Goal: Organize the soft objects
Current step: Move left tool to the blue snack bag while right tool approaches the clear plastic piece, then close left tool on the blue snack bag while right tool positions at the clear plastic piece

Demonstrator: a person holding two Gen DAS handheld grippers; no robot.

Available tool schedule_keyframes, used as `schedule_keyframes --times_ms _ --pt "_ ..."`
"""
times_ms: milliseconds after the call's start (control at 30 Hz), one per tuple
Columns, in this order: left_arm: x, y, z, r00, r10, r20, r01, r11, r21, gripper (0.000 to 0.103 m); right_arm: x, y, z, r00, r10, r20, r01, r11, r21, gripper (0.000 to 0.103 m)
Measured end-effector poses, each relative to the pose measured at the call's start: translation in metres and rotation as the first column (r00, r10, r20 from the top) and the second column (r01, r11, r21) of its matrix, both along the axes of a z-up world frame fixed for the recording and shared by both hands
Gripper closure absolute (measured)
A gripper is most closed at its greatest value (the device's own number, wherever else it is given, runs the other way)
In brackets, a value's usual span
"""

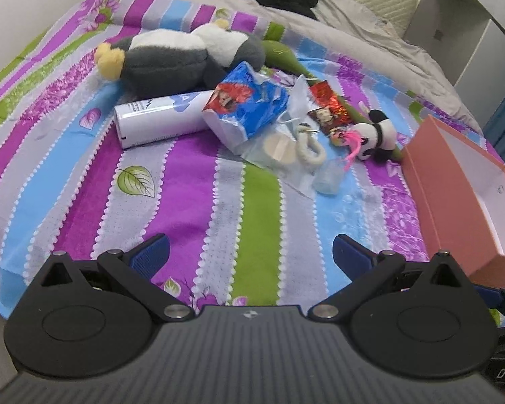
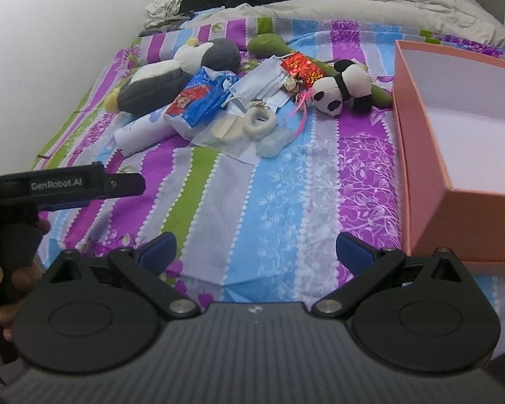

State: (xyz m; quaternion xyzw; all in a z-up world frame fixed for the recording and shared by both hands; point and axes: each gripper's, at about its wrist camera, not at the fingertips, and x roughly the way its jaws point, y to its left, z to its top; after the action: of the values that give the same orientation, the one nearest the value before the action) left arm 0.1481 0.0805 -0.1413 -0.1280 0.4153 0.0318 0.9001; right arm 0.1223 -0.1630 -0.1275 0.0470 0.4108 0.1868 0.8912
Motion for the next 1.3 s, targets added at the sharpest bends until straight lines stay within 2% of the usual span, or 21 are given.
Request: schedule_keyframes --times_ms 167,367,400,433,467,633,667,733,767,900,1033,1100,1167,1233,1300 --pt "0.029 0.012 -0.016 1.0 0.019 -0.012 -0.02 0.999 -0.039 0.0 0.027 0.005 -0.014 0.999 0.018 -0.028 -0.017 1.0 0.02 0.0" --pt "0.071 0.02 -0.033 1.0 0.028 -0.014 -0.029 0.999 -0.046 0.0 0.06 0.011 -0.028 0.999 -0.029 -0.023 0.029 0.999 0.015 0.004" --pt "0.079 0.021 -0.035 1.0 0.028 -0.006 -0.028 0.998 -0.048 0.0 0.067 0.013 -0.03 0.999 -0.028 -0.02 0.028 0.999 0.018 0.011" --pt "0.085 0.022 -0.037 1.0 0.029 -0.001 -0.029 0.998 -0.049 0.0 0.074 0.014 -0.033 0.999 -0.027 -0.02 0.028 0.999 0.017 0.024" --pt "0.092 0.024 -0.039 1.0 0.031 0.004 -0.031 0.998 -0.053 0.0 0.082 0.017 -0.036 0.999 -0.031 -0.023 0.031 0.999 0.01 0.029" --pt "0.124 0.036 -0.054 0.999 0.038 0.018 -0.035 0.993 -0.113 0.001 0.113 0.025 -0.051 0.999 -0.037 -0.007 0.037 0.999 0.008 0.036" --pt "0.128 0.038 -0.057 0.999 0.04 0.021 -0.037 0.993 -0.116 0.003 0.119 0.027 -0.054 0.999 -0.041 -0.004 0.041 0.999 0.01 0.037" --pt "0.137 0.041 -0.061 0.999 0.037 0.038 -0.032 0.992 -0.123 0.011 0.129 0.03 -0.059 0.999 -0.052 -0.002 0.052 0.998 0.018 0.05" --pt "0.14 0.043 -0.063 0.998 0.038 0.046 -0.031 0.991 -0.13 0.012 0.134 0.03 -0.062 0.998 -0.061 -0.007 0.061 0.998 0.025 0.052" --pt "0.149 0.049 -0.069 0.995 0.039 0.093 -0.022 0.984 -0.175 0.016 0.149 0.041 -0.07 0.999 -0.047 0.0 0.047 0.999 0.016 0.056" --pt "0.161 0.052 -0.078 0.994 0.068 0.085 -0.052 0.983 -0.178 0.025 0.159 0.05 -0.078 0.999 -0.041 0.003 0.041 0.999 0.001 0.056" --pt "0.165 0.056 -0.082 0.993 0.083 0.085 -0.064 0.976 -0.209 0.029 0.163 0.052 -0.081 0.999 -0.049 0.01 0.049 0.999 0.003 0.063" --pt "0.169 0.06 -0.085 0.992 0.093 0.088 -0.069 0.968 -0.241 0.032 0.166 0.056 -0.083 0.999 -0.045 0.019 0.045 0.999 0.006 0.064" --pt "0.175 0.062 -0.087 0.991 0.097 0.09 -0.071 0.964 -0.257 0.045 0.167 0.059 -0.082 0.998 -0.046 0.029 0.046 0.999 0.0 0.069" --pt "0.176 0.063 -0.086 0.991 0.097 0.092 -0.069 0.962 -0.265 0.053 0.167 0.061 -0.081 0.998 -0.048 0.03 0.048 0.999 0.001 0.072"
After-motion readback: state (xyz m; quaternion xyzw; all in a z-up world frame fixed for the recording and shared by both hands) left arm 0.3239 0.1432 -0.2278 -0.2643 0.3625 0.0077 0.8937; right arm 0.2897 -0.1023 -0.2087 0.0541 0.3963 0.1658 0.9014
